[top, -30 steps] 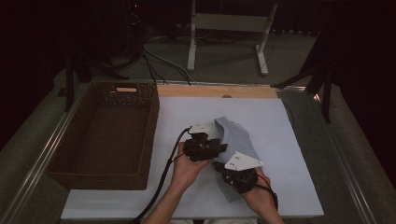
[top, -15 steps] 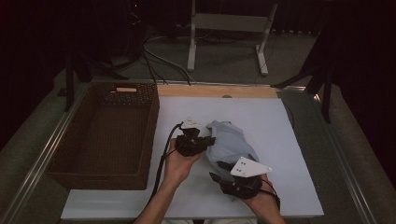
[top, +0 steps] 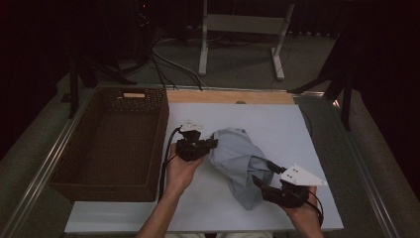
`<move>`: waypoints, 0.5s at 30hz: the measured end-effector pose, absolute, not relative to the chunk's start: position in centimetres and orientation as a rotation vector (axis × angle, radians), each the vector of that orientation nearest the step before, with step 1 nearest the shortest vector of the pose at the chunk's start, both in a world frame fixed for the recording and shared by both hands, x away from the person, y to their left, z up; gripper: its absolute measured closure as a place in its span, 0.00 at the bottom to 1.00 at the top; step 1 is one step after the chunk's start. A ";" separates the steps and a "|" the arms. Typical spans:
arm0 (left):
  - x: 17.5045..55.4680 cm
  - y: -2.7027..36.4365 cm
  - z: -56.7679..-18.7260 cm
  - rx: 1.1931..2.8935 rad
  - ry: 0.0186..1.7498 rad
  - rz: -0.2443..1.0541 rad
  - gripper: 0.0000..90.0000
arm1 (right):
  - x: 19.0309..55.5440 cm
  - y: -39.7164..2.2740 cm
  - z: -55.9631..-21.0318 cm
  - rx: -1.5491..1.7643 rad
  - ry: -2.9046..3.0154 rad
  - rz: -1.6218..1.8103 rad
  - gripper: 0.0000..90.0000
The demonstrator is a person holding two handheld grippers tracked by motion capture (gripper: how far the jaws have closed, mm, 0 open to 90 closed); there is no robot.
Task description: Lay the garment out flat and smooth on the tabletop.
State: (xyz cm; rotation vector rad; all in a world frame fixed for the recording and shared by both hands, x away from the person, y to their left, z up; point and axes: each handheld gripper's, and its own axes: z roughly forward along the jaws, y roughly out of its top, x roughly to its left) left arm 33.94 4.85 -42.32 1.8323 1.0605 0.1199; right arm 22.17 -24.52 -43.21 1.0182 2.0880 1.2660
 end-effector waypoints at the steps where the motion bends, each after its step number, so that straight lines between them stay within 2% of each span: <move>1: 34.0 4.9 -42.4 1.832 1.065 0.123 0.98 | 21.9 -25.0 -43.5 1.039 2.049 1.273 0.36; 10: 34.4 5.2 -42.4 1.817 1.097 0.136 0.98 | 22.3 -26.1 -44.1 1.147 1.989 1.223 0.29; 15: 34.5 5.4 -42.4 1.809 1.104 0.141 0.98 | 23.2 -25.6 -45.5 1.182 2.105 1.209 0.32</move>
